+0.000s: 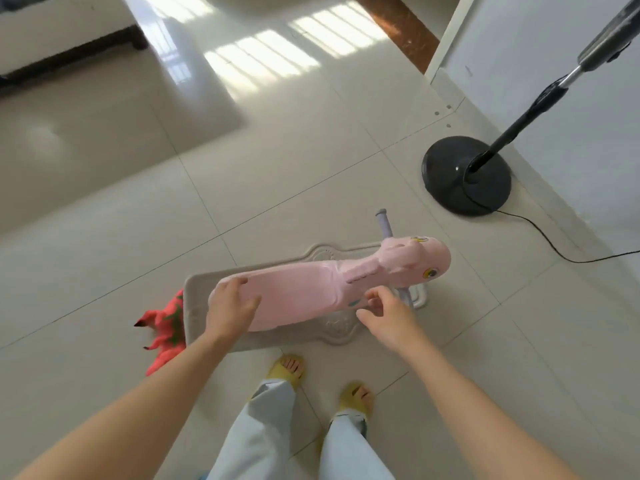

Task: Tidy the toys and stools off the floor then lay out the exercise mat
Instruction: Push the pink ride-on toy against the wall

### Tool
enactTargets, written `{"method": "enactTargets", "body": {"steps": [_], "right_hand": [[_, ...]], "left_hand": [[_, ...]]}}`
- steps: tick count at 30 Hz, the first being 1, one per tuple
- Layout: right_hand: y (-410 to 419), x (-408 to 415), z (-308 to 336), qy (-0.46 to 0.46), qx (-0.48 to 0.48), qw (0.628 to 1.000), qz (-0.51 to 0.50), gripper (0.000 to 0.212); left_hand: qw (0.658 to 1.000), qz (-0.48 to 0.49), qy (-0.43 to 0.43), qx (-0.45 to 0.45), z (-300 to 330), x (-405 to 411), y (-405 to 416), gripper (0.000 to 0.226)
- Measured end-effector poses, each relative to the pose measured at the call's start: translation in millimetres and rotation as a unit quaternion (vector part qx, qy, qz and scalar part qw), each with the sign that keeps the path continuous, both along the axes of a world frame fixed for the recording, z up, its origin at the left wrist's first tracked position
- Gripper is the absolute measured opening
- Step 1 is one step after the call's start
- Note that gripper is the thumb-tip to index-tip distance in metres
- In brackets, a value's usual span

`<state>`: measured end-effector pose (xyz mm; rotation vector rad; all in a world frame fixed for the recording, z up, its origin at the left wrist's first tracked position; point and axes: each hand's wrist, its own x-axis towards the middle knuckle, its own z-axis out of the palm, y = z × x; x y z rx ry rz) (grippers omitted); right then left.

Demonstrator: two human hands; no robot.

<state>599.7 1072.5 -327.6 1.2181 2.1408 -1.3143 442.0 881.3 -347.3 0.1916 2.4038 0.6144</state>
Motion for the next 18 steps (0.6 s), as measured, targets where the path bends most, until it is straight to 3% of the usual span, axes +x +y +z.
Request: {"method": "enactTargets", "body": {"steps": [5, 12, 18], "right_hand": [[10, -32, -56, -0.04, 0.149, 0.958, 0.242, 0.049], [22, -62, -130, -0.106, 0.35, 0.826, 0.43, 0.051], [38, -82, -171, -0.202, 0.414, 0.746, 0.48, 0.05]], "left_hand": [[0.997, -0.03, 0.018, -0.066, -54, -13, -15, 0.054], [0.968, -0.159, 0.058, -0.185, -129, -38, -12, 0.073], [0.855, -0.383, 0.054, -0.345, -163, -54, -32, 0.109]]}}
